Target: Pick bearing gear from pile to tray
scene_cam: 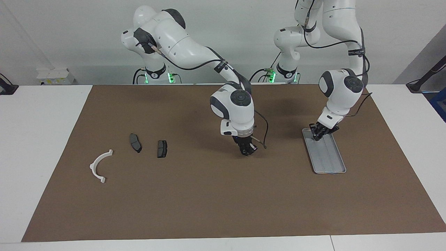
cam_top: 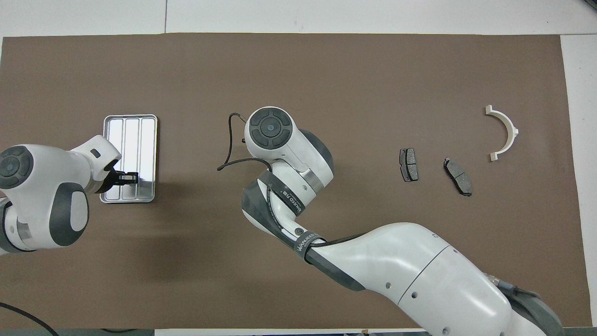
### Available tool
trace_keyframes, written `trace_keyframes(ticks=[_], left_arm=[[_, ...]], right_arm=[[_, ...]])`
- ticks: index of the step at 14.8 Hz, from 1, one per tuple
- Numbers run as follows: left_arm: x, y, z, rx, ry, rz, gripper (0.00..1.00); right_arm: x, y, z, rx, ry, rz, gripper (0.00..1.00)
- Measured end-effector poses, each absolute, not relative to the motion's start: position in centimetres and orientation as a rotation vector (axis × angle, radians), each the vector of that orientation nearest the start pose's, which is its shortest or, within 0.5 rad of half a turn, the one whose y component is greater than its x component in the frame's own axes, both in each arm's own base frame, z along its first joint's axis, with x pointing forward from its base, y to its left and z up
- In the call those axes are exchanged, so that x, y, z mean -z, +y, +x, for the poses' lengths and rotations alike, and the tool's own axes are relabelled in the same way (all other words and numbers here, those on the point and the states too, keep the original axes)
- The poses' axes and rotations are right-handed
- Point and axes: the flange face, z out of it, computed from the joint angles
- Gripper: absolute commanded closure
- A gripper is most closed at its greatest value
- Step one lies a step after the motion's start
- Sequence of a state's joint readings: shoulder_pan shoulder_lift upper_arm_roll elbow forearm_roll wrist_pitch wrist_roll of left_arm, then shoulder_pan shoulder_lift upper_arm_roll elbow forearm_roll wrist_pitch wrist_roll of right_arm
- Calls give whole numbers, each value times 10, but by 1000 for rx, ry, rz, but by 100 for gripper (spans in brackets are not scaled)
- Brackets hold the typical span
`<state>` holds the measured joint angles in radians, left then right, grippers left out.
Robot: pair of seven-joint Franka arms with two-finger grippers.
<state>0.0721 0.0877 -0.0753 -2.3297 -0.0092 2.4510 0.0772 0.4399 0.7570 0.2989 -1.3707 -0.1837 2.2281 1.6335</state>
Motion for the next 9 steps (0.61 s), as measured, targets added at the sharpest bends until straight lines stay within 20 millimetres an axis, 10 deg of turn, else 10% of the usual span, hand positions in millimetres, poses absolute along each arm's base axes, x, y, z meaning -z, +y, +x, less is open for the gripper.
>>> trace_keyframes(ticks=[2, 4, 9], left_arm=[[-302, -2, 517, 57, 115, -3150, 71], [-302, -2, 517, 58, 115, -3150, 39], [-313, -2, 523, -9, 116, -3153, 12]], right_arm=[[-292, 459, 588, 12, 1284, -2712, 0], [-293, 457, 589, 12, 1291, -2715, 0], [-329, 411, 619, 6, 1361, -2771, 0]])
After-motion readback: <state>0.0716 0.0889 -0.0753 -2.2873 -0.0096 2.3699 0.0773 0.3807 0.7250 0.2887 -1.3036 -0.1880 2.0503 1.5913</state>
